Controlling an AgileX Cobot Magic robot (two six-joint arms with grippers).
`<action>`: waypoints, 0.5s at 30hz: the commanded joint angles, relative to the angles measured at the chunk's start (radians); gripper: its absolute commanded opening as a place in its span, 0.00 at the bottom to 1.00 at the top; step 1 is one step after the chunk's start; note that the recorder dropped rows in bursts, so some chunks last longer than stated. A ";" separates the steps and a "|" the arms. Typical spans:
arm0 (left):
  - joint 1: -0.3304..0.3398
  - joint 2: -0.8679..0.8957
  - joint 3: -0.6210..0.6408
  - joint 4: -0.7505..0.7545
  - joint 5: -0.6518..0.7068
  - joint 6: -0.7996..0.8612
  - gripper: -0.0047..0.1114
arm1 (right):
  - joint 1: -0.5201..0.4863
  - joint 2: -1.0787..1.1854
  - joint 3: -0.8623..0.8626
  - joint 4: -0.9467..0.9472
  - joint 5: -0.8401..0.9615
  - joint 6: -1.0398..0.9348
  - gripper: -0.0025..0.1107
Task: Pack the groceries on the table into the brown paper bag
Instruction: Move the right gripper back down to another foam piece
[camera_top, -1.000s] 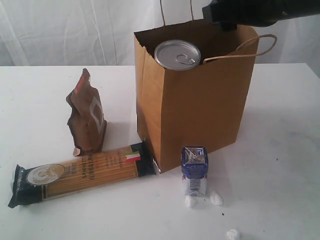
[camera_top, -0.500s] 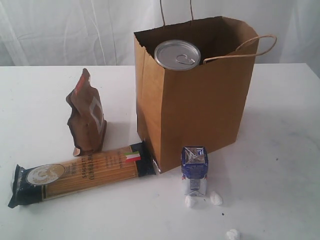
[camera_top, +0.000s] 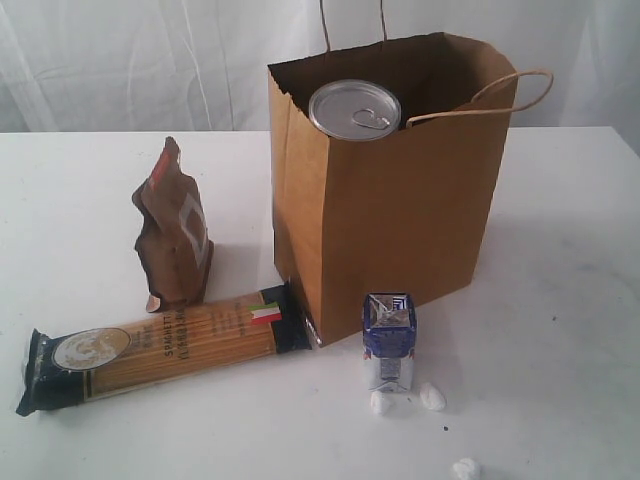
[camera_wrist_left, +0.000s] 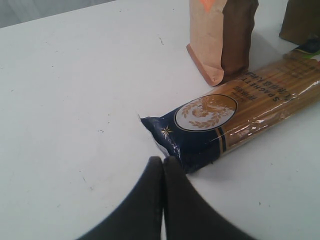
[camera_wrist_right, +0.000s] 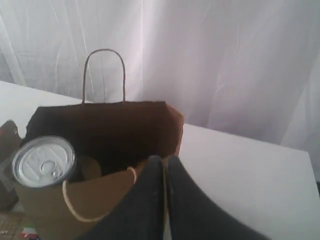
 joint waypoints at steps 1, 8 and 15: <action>0.004 -0.005 0.003 -0.002 0.003 -0.002 0.04 | -0.009 -0.068 0.018 -0.013 0.107 0.021 0.02; 0.004 -0.005 0.003 -0.002 0.003 -0.002 0.04 | -0.007 -0.162 0.139 0.001 0.220 0.023 0.02; 0.004 -0.005 0.003 -0.002 0.003 -0.002 0.04 | -0.007 -0.188 0.329 0.062 0.252 0.019 0.02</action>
